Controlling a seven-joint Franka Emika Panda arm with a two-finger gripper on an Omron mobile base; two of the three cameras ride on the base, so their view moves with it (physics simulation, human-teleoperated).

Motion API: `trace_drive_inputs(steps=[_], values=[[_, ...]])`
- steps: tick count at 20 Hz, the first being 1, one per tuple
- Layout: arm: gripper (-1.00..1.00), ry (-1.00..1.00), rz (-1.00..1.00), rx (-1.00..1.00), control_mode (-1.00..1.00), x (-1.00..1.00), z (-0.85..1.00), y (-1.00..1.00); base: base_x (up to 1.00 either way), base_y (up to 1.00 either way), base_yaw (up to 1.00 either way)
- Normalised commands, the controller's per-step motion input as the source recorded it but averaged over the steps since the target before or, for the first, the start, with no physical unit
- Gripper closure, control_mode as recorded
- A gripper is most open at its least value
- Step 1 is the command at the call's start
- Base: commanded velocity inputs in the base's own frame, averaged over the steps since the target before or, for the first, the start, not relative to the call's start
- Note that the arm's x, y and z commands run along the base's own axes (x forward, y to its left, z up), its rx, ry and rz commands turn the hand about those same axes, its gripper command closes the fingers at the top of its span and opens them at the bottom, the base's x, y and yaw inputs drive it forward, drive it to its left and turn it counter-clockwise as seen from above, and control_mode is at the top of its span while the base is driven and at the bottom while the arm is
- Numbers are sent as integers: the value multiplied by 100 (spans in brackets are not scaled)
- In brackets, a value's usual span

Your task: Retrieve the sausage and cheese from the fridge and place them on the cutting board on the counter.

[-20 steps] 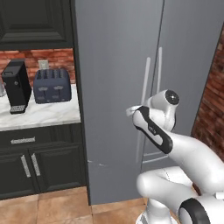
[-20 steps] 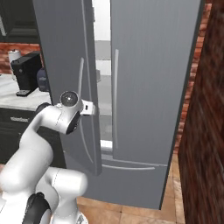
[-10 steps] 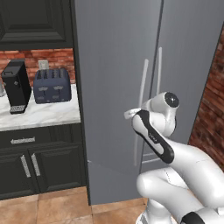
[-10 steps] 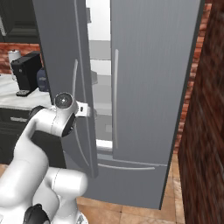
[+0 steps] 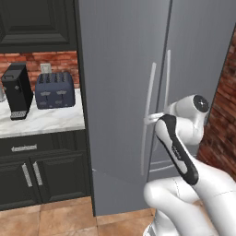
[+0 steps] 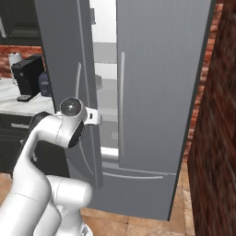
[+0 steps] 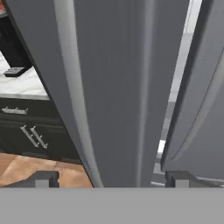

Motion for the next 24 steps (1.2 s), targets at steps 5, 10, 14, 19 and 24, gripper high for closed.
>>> trace_drive_inputs(steps=[5,10,14,19,24], values=[[-100,1,-1,4,-100,-51,42,-58,0,0,0],[-100,10,-3,16,-100,-2,47,-58,0,0,0],[-100,11,0,29,-100,15,39,-38,0,0,0],[-100,16,-5,36,-100,30,35,-19,0,0,0],[-100,22,-6,35,-100,57,33,0,0,0,0]])
